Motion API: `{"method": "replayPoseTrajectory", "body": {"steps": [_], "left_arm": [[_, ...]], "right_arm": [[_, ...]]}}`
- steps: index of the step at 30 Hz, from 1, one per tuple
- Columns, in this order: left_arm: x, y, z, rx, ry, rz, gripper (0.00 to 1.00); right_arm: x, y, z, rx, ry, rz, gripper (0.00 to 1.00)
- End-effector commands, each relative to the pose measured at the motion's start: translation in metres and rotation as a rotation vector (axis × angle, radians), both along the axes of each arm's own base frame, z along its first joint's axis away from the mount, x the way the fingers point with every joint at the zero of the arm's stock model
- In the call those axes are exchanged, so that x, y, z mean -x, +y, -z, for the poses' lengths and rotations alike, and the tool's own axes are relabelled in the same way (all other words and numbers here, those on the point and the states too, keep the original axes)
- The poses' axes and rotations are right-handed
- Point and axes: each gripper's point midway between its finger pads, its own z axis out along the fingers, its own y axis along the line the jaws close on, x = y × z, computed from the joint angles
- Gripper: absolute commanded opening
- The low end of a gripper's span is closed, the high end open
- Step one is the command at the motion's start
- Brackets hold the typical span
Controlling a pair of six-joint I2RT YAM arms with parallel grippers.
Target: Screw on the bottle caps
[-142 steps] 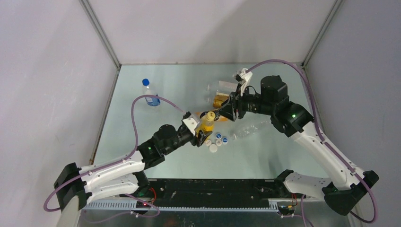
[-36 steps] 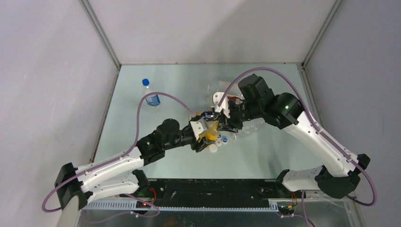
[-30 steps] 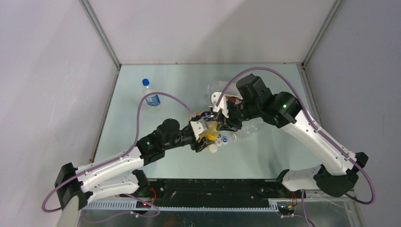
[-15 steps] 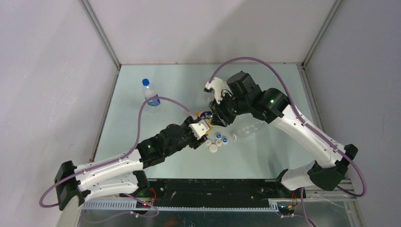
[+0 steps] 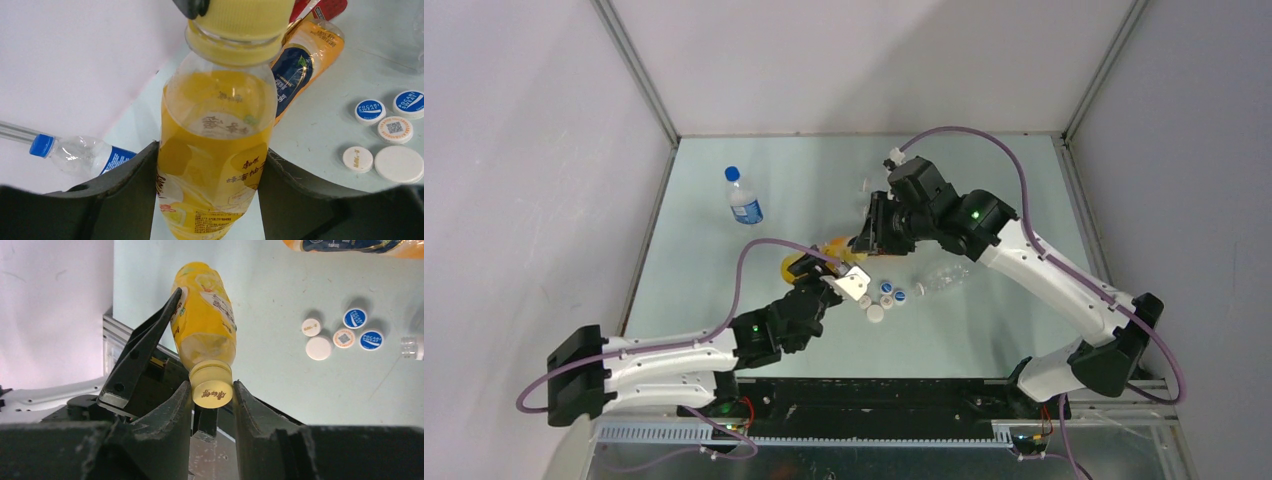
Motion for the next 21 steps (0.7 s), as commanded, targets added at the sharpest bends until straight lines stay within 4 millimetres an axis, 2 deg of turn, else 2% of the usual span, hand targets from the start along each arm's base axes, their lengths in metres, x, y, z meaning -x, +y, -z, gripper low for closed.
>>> {"method": "replayPoseTrajectory", "body": {"steps": [1, 2, 5, 8, 9, 10, 11, 12, 13, 14, 15, 16, 19, 21], "left_arm": [[0.005, -0.014, -0.052, 0.275, -0.025, 0.043, 0.00], [0.006, -0.013, -0.051, 0.302, -0.005, 0.044, 0.00], [0.013, -0.008, -0.041, 0.319, 0.076, 0.064, 0.00], [0.020, -0.007, -0.024, 0.293, 0.176, 0.121, 0.00], [0.024, -0.009, -0.025, 0.306, 0.200, 0.142, 0.00], [0.029, -0.011, -0.015, 0.273, 0.249, 0.179, 0.00], [0.032, -0.013, -0.018, 0.282, 0.272, 0.194, 0.00], [0.038, -0.016, -0.009, 0.253, 0.324, 0.237, 0.00], [0.041, -0.018, -0.012, 0.261, 0.351, 0.258, 0.00], [0.047, -0.020, -0.004, 0.242, 0.412, 0.293, 0.00], [0.055, -0.027, -0.008, 0.247, 0.446, 0.357, 0.00], [0.055, -0.023, -0.002, 0.232, 0.483, 0.356, 0.00], [0.066, -0.025, -0.007, 0.246, 0.566, 0.451, 0.00], [0.072, -0.027, -0.012, 0.258, 0.603, 0.508, 0.00]], "right_arm": [[-0.011, 0.018, -0.022, -0.082, -0.058, 0.032, 0.18], [-0.012, 0.017, -0.029, -0.091, -0.088, 0.021, 0.30], [-0.015, 0.013, -0.056, -0.106, -0.251, -0.069, 0.51], [-0.012, 0.008, -0.085, -0.122, -0.450, -0.190, 0.62], [-0.011, 0.006, -0.084, -0.116, -0.479, -0.212, 0.67], [-0.011, 0.002, -0.098, -0.121, -0.576, -0.249, 0.69], [-0.008, 0.001, -0.095, -0.113, -0.608, -0.289, 0.73], [-0.007, -0.002, -0.108, -0.115, -0.706, -0.325, 0.75], [-0.002, -0.002, -0.104, -0.114, -0.733, -0.370, 0.77], [0.004, -0.004, -0.110, -0.118, -0.812, -0.437, 0.78], [0.008, -0.005, -0.112, -0.120, -0.847, -0.472, 0.78], [0.014, -0.007, -0.115, -0.117, -0.909, -0.535, 0.77], [0.030, -0.013, -0.116, -0.080, -1.047, -0.702, 0.70], [0.045, -0.016, -0.110, -0.070, -1.083, -0.816, 0.68]]}}
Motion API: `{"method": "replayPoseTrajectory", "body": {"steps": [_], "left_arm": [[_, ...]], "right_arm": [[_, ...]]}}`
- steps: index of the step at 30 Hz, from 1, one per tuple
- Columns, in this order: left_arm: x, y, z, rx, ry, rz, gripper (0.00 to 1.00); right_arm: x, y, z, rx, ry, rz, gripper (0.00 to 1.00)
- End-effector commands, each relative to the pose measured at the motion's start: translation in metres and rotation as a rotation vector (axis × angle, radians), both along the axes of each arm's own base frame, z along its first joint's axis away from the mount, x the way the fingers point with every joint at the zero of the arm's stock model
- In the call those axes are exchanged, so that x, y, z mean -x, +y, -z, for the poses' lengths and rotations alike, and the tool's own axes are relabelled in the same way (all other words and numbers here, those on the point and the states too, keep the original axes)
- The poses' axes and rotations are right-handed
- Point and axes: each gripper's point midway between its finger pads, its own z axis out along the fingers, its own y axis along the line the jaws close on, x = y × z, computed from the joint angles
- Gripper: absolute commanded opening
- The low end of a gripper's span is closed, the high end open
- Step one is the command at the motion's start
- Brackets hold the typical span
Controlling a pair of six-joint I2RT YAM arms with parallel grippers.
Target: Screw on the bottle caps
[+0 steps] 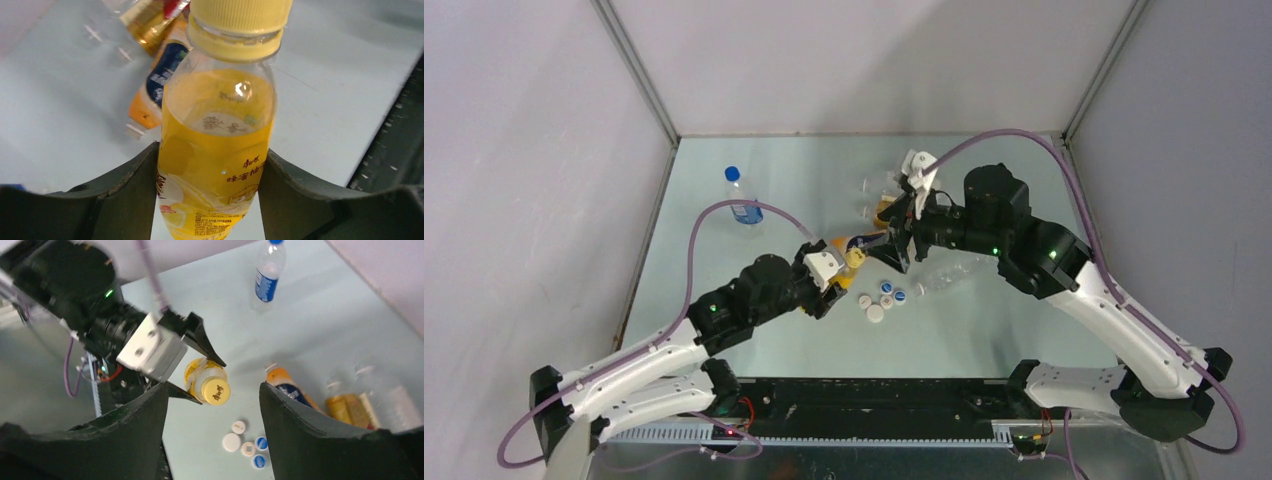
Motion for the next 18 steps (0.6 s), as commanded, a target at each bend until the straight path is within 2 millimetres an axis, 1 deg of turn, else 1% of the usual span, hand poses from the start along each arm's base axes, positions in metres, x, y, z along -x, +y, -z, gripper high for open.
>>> {"method": "replayPoseTrajectory", "body": {"steps": [1, 2, 3, 4, 6, 10, 11, 12, 13, 14, 15, 16, 17, 18], "left_arm": [[0.034, -0.015, -0.015, 0.069, 0.149, 0.221, 0.00], [0.039, -0.016, -0.015, 0.073, 0.175, 0.258, 0.00], [0.040, -0.018, -0.020, 0.076, 0.172, 0.278, 0.00], [0.044, -0.019, -0.019, 0.073, 0.190, 0.305, 0.00], [0.046, -0.020, -0.023, 0.064, 0.186, 0.338, 0.00], [0.050, -0.021, -0.024, 0.040, 0.185, 0.373, 0.00], [0.051, -0.020, -0.023, 0.033, 0.191, 0.379, 0.00], [0.051, -0.020, -0.025, 0.032, 0.185, 0.382, 0.00], [0.052, -0.019, -0.024, 0.029, 0.187, 0.385, 0.00], [0.052, -0.019, -0.024, 0.027, 0.183, 0.389, 0.00], [0.052, -0.019, -0.024, 0.025, 0.181, 0.390, 0.00], [0.052, -0.020, -0.025, 0.024, 0.178, 0.394, 0.00], [0.052, -0.020, -0.024, 0.021, 0.181, 0.398, 0.00], [0.053, -0.021, -0.025, 0.021, 0.178, 0.407, 0.00]], "right_arm": [[0.024, 0.001, -0.004, 0.065, -0.281, -0.265, 0.68], [0.027, -0.001, -0.001, 0.084, -0.299, -0.289, 0.68], [0.032, -0.001, 0.000, 0.087, -0.306, -0.321, 0.66], [0.035, -0.002, 0.005, 0.113, -0.321, -0.351, 0.66], [0.041, -0.003, 0.010, 0.139, -0.339, -0.404, 0.63], [0.044, -0.004, 0.020, 0.193, -0.343, -0.448, 0.60], [0.046, -0.004, 0.026, 0.214, -0.331, -0.463, 0.60], [0.047, -0.004, 0.025, 0.216, -0.330, -0.474, 0.59], [0.048, -0.003, 0.030, 0.234, -0.315, -0.488, 0.59], [0.049, -0.002, 0.030, 0.236, -0.314, -0.495, 0.58], [0.050, -0.001, 0.037, 0.257, -0.297, -0.511, 0.58], [0.050, -0.001, 0.036, 0.262, -0.299, -0.516, 0.57], [0.051, 0.000, 0.042, 0.283, -0.284, -0.530, 0.56], [0.050, 0.001, 0.041, 0.288, -0.287, -0.527, 0.55]]}}
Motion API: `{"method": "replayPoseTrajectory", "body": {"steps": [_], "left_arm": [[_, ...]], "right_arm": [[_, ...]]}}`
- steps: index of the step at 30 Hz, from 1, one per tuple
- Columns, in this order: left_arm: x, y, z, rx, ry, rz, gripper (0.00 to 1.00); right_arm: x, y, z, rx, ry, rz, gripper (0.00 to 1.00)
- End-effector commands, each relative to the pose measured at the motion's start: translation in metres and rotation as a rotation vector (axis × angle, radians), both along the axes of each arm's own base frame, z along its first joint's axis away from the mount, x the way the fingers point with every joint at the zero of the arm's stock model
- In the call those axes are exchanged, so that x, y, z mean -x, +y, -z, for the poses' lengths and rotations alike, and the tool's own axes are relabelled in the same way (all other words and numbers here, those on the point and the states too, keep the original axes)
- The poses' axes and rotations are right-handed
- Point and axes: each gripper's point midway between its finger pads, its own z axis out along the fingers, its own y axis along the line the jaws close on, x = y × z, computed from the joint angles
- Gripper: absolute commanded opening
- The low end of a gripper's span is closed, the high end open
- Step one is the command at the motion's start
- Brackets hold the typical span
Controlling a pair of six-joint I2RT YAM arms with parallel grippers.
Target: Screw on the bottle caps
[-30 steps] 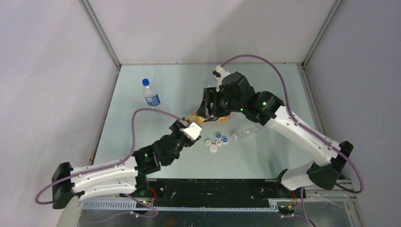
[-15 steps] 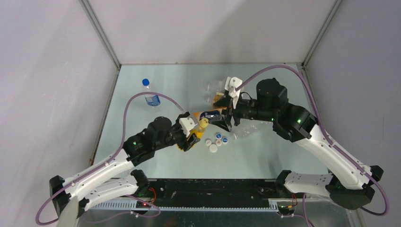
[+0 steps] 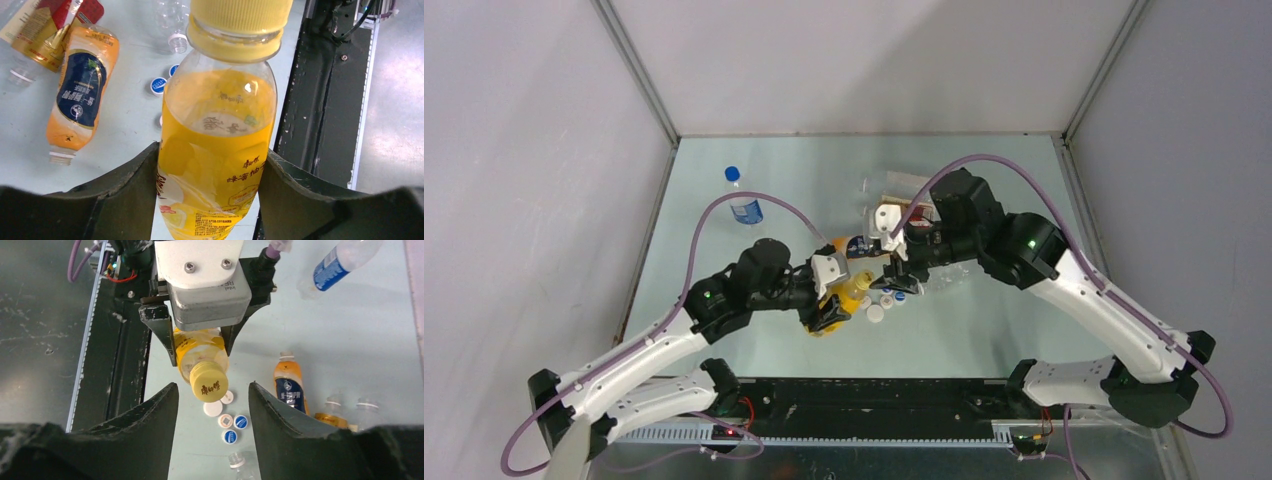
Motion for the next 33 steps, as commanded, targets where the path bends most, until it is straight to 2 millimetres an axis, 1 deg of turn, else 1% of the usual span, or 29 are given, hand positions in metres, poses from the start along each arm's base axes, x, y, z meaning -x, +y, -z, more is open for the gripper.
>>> {"method": "replayPoseTrajectory", "body": {"steps": [1, 12, 19, 27, 30, 32, 33], "left_arm": [[0.003, -0.005, -0.018, 0.028, -0.032, 0.062, 0.00], [0.003, -0.007, -0.027, 0.035, -0.051, 0.079, 0.00], [0.001, -0.010, -0.026, 0.032, -0.050, 0.083, 0.00], [-0.004, -0.016, -0.025, 0.032, -0.041, 0.074, 0.00], [-0.006, -0.017, -0.024, 0.032, -0.040, 0.071, 0.00], [-0.008, -0.018, -0.024, 0.032, -0.043, 0.068, 0.00], [-0.008, -0.018, -0.025, 0.033, -0.045, 0.066, 0.00]], "right_arm": [[0.007, 0.002, -0.004, 0.039, -0.021, -0.061, 0.55], [0.009, 0.007, 0.013, 0.103, 0.020, -0.100, 0.49], [0.009, 0.008, 0.014, 0.105, 0.019, -0.105, 0.44], [0.008, 0.004, 0.013, 0.116, 0.018, -0.098, 0.45], [0.008, 0.001, 0.014, 0.122, 0.024, -0.097, 0.44], [0.007, 0.000, 0.015, 0.127, 0.035, -0.095, 0.42], [0.006, -0.001, 0.015, 0.129, 0.044, -0.088, 0.39]]}}
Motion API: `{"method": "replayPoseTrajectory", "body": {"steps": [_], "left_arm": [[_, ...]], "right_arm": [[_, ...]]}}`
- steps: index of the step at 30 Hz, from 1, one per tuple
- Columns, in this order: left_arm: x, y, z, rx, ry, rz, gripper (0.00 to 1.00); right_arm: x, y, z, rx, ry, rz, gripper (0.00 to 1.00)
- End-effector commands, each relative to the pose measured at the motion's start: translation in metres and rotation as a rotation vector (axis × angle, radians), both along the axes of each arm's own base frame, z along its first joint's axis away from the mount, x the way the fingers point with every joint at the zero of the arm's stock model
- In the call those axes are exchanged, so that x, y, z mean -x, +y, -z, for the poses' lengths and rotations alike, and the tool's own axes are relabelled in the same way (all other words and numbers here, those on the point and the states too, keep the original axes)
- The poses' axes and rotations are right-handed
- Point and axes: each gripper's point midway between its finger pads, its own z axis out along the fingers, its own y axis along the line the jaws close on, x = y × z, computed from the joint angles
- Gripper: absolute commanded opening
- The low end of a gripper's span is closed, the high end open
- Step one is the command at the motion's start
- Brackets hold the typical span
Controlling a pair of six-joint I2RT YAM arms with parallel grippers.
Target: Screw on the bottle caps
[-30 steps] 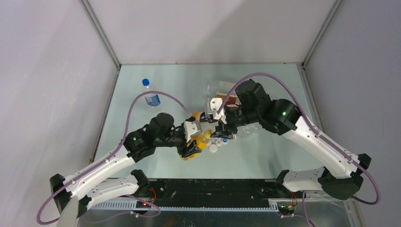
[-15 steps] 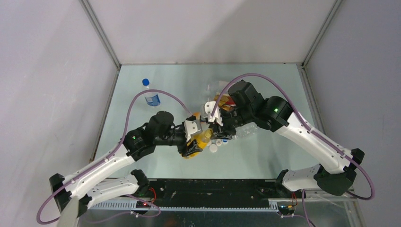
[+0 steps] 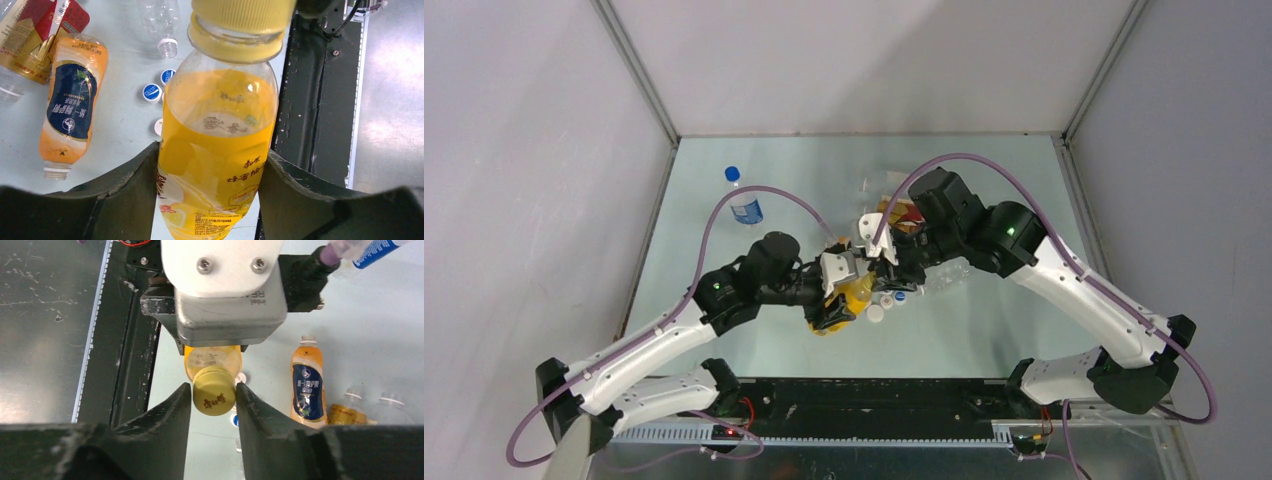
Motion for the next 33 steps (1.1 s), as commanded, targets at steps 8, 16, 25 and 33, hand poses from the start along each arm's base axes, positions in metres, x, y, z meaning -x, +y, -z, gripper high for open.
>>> {"method": "replayPoseTrajectory", "body": {"steps": [8, 16, 25, 33], "left_arm": [[-0.024, -0.016, -0.046, 0.105, -0.104, -0.044, 0.00], [-0.060, -0.012, -0.070, 0.110, -0.303, -0.266, 0.00], [-0.074, -0.018, -0.069, 0.008, -0.527, -0.407, 0.00], [-0.066, -0.012, -0.036, 0.003, -0.356, -0.315, 0.00]], "right_arm": [[-0.004, -0.002, -0.002, 0.036, 0.169, 0.131, 0.06], [-0.057, -0.015, 0.030, 0.073, 0.603, 0.814, 0.00], [-0.083, -0.011, 0.025, -0.280, 1.072, 1.105, 0.15], [-0.083, -0.030, -0.025, -0.430, 0.719, 0.857, 0.50]]}}
